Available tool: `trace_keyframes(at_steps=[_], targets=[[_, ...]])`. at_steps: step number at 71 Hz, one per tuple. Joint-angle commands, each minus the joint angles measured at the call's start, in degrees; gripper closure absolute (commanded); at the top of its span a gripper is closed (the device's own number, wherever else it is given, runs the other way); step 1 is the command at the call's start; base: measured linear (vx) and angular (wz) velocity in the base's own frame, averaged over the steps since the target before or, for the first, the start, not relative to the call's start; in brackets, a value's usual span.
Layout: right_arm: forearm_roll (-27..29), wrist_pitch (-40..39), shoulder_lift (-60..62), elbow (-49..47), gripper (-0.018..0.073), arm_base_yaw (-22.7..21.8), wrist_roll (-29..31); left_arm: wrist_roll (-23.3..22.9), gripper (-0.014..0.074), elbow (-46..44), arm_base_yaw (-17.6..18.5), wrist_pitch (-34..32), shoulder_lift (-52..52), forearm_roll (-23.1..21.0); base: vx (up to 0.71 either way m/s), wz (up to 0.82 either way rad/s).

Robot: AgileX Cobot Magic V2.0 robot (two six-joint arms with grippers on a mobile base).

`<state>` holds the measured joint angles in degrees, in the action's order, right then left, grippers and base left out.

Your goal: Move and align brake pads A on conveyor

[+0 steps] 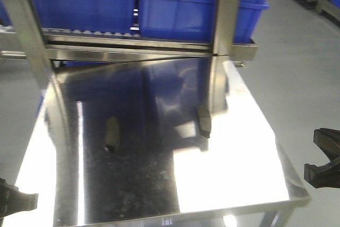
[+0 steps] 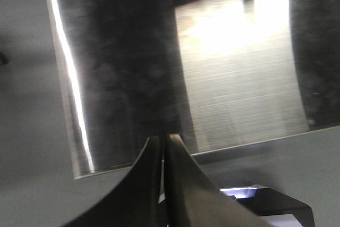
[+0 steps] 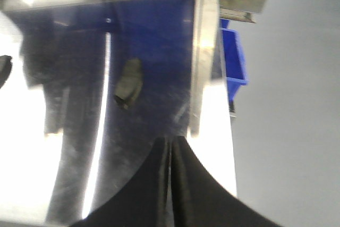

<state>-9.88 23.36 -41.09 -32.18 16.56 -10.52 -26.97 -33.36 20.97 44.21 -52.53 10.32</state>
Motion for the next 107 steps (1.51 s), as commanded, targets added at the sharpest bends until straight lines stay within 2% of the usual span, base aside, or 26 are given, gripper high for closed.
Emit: trace_keyframes(at_steps=[1,33,107], targets=[[-0.62,-4.08,0.08,-1.6,0.0567,-0.14,-0.18,-0.18,0.0602,-1.41,-0.13,-2.04,0.89,0.24,0.09,0.5],[-0.62,-4.08,0.08,-1.6,0.0567,-0.14,-0.18,-0.18,0.0602,-1.41,-0.13,-2.04,0.89,0.24,0.06,0.24],[-0.62,-4.08,0.08,-1.6,0.0567,-0.14,-0.18,-0.18,0.0602,-1.41,-0.13,-2.04,0.89,0.24,0.06,0.01]])
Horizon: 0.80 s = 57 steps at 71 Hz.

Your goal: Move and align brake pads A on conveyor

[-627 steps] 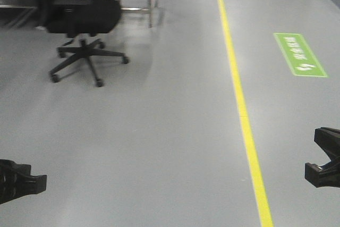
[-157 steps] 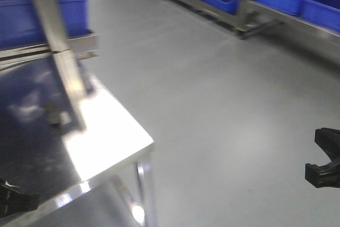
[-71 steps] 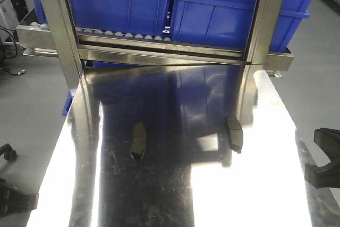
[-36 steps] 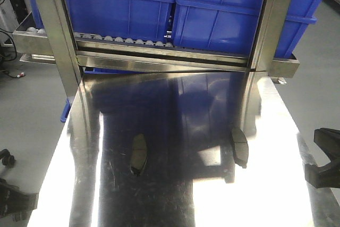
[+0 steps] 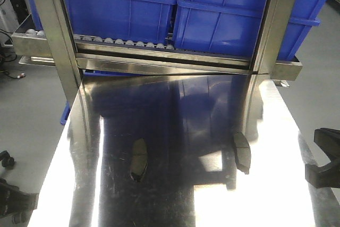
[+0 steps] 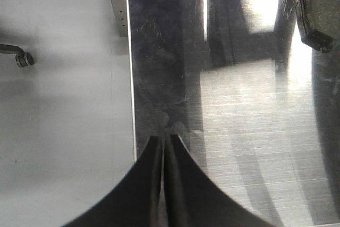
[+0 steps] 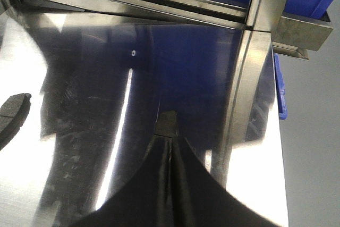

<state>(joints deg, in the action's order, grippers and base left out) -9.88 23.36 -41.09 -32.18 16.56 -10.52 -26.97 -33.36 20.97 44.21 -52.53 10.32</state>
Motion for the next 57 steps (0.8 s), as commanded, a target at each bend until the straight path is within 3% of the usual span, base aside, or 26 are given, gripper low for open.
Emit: trace_keyframes(at_steps=[1,57], targets=[[-0.62,-4.08,0.08,-1.6,0.0567,-0.14,-0.17,-0.18,0.0602,-1.41,-0.13,-2.04,0.89,0.24,0.0,-0.01],[-0.62,-4.08,0.08,-1.6,0.0567,-0.14,-0.17,-0.18,0.0602,-1.41,-0.13,-2.04,0.89,0.24,0.0,0.0]])
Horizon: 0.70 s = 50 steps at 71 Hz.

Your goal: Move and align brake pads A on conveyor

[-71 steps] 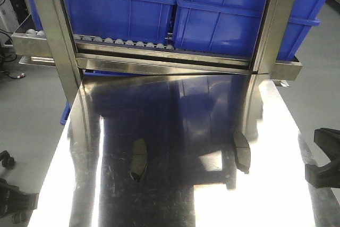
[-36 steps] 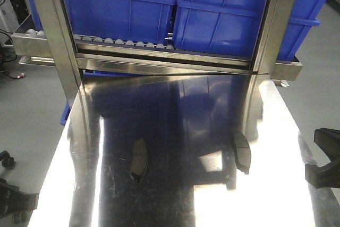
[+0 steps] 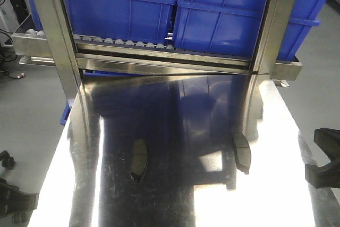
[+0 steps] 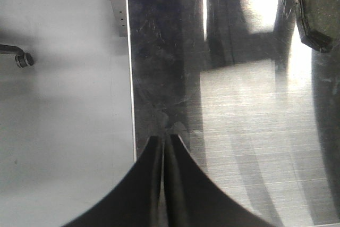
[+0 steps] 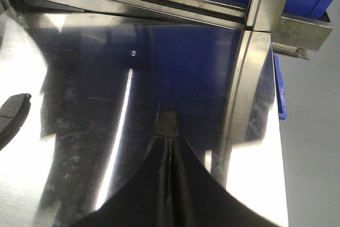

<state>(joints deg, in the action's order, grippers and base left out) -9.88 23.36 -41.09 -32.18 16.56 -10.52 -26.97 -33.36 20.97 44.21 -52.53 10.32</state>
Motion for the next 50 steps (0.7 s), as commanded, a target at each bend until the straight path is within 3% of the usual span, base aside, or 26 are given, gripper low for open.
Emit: trace_keyframes(at_steps=[1,50], targets=[[-0.62,-4.08,0.08,-1.6,0.0567,-0.14,-0.17,-0.18,0.0602,-1.41,-0.13,-2.04,0.89,0.24,0.0,0.0],[-0.62,-4.08,0.08,-1.6,0.0567,-0.14,-0.17,-0.18,0.0599,-1.41,-0.13,-2.34,0.84,0.3,0.0,0.0]])
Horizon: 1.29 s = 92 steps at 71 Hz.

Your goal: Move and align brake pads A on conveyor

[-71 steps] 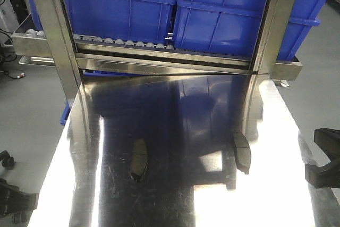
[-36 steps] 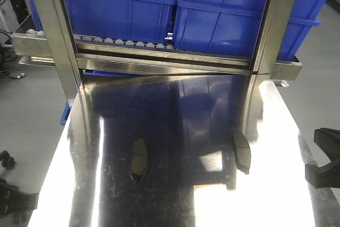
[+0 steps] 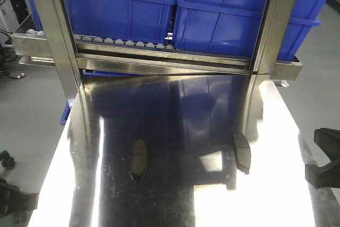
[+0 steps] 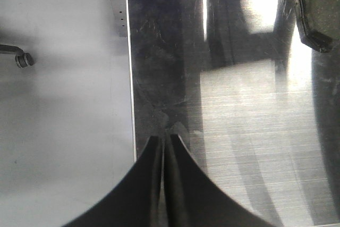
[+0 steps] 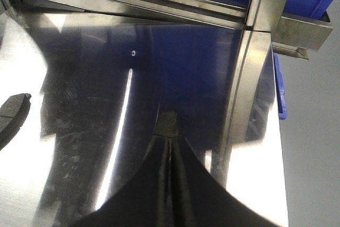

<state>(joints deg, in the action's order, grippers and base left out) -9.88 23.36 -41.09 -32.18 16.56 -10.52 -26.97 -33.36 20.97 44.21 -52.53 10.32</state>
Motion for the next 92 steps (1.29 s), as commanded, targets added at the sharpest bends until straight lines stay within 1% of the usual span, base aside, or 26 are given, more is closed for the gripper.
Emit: trace_keyframes(at_steps=[1,8,16,21,35,40,46,51,55,66,74,81,85,92], targets=[[-0.62,-4.08,0.08,-1.6,0.0567,-0.14,-0.17,-0.18,0.0598,-1.41,-0.13,-2.34,0.84,0.3,0.0,0.0],[-0.62,-4.08,0.08,-1.6,0.0567,-0.14,-0.17,-0.18,0.0572,-1.41,-0.13,-2.02,0.84,0.18,0.0,0.0],[-0.62,-4.08,0.08,-1.6,0.0567,-0.14,-0.17,-0.18,0.0485,-1.41,-0.13,-1.7,0.84,0.18,0.0,0.0],[-0.62,-4.08,0.08,-1.6,0.0567,-0.14,-0.17,-0.18,0.0398,-1.41,-0.13,-1.7,0.84,0.18,0.0,0.0],[-0.62,-4.08,0.08,-1.6,0.0567,-0.14,-0.17,-0.18,0.0064,-1.41,-0.13,-2.39,0.84,0.23,0.0,0.0],[-0.62,-4.08,0.08,-1.6,0.0567,-0.14,-0.17,-0.18,-0.0021,-1.41,-0.13,-2.79,0.84,0.23,0.0,0.0],[-0.62,-4.08,0.08,-1.6,0.0567,-0.14,-0.17,-0.53,-0.0086,-1.41,-0.13,-3.21,0.84,0.15,0.0,0.0],[-0.62,-4.08,0.08,-1.6,0.0567,-0.14,-0.17,-0.63,-0.01,-1.41,-0.13,-3.13,0.84,-1.5,0.0,0.0],[-0.62,-4.08,0.08,-1.6,0.0567,-0.14,-0.17,0.42,-0.0099,-1.5,-0.13,-3.13,0.66,-3.14,0.0,0.0],[-0.62,-4.08,0.08,-1.6,0.0567,-0.14,-0.17,5.87,-0.0095,-5.44,-0.13,-5.26,-3.27,-7.67,0.0,0.0],[-0.62,-4.08,0.08,-1.6,0.0567,-0.14,-0.17,9.61,-0.009,-11.86,-0.01,-5.01,-9.7,-9.05,0.0,0.0],[-0.62,-4.08,0.08,-1.6,0.0567,-0.14,-0.17,10.87,-0.0088,-17.61,1.85,-4.01,-16.8,-8.7,0.0,0.0],[-0.62,-4.08,0.08,-1.6,0.0567,-0.14,-0.17,11.4,-0.0087,-21.28,3.55,-3.87,-21.53,-8.7,0.0,0.0],[-0.62,-4.08,0.08,-1.6,0.0567,-0.14,-0.17,11.23,-0.0085,-26.93,6.21,-3.87,-28.81,-8.42,0.0,0.0]])
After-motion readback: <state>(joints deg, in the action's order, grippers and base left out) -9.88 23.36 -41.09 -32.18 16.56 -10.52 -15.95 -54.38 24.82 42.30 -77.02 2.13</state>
